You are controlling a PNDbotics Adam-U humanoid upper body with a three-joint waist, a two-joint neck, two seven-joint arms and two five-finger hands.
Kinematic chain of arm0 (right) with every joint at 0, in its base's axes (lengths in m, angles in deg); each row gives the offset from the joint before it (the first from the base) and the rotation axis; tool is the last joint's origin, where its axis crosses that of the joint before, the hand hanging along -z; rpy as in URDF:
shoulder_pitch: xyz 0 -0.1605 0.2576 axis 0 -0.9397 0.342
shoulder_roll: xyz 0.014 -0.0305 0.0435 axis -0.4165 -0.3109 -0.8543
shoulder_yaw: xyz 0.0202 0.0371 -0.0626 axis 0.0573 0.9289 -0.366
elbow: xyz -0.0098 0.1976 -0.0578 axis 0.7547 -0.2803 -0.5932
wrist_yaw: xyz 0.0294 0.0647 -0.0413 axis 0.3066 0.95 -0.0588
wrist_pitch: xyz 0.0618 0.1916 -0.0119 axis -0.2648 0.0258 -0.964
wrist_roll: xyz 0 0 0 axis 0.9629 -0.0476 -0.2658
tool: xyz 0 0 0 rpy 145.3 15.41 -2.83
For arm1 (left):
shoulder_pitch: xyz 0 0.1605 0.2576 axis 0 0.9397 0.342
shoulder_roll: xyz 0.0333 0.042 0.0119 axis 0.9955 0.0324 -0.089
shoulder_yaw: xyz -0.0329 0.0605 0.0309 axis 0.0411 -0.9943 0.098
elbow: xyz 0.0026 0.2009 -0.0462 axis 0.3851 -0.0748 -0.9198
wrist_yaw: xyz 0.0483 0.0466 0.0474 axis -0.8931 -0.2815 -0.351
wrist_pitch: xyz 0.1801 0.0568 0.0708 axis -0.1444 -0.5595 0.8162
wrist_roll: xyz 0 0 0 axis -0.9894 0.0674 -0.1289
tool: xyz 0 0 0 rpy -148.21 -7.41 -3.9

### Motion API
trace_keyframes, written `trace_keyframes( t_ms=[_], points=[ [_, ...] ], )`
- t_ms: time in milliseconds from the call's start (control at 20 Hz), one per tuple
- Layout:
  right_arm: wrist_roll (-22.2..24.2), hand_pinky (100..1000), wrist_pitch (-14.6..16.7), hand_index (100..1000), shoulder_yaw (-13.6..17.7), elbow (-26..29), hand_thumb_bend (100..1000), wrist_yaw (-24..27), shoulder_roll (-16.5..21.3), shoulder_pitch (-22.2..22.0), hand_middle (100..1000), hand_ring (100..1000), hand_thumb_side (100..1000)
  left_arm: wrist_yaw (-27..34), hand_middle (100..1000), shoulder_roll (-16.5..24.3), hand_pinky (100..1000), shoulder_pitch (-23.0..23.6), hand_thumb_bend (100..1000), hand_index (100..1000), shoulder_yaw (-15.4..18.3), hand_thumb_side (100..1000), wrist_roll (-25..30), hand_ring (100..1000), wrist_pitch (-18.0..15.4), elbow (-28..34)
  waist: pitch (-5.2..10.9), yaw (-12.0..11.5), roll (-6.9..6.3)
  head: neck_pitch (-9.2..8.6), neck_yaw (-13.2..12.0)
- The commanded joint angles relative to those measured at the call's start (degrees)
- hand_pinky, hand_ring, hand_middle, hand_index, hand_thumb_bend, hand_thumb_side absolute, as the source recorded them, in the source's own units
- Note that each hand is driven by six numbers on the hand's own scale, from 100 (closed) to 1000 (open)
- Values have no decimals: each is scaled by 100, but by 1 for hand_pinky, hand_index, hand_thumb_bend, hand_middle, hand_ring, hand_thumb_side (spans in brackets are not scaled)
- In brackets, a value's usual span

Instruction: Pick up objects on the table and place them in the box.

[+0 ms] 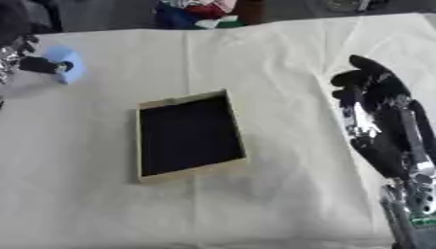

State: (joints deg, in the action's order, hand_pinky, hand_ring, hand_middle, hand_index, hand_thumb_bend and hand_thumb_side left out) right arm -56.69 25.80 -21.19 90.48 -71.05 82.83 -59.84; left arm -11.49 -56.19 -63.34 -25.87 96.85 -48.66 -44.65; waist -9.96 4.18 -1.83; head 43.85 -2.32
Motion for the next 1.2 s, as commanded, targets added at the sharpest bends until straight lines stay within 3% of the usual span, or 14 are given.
trace_keyframes(
  t_ms=[50,700,1200],
  points=[
    [12,701,6,876,35,102,100,-10,61,63,655,744,529,24,757,102,774,-73,569,911,25,454,54,746,8,24,62,0,-5,27,14],
    [9,701,9,876,43,80,100,-9,56,77,655,744,530,-81,740,83,769,38,563,893,20,482,223,733,60,-41,56,-14,-15,27,33],
    [11,701,10,875,48,77,100,-7,55,66,655,744,530,-94,657,54,743,71,512,813,21,482,52,684,54,26,70,-12,-3,27,43]
  ],
)
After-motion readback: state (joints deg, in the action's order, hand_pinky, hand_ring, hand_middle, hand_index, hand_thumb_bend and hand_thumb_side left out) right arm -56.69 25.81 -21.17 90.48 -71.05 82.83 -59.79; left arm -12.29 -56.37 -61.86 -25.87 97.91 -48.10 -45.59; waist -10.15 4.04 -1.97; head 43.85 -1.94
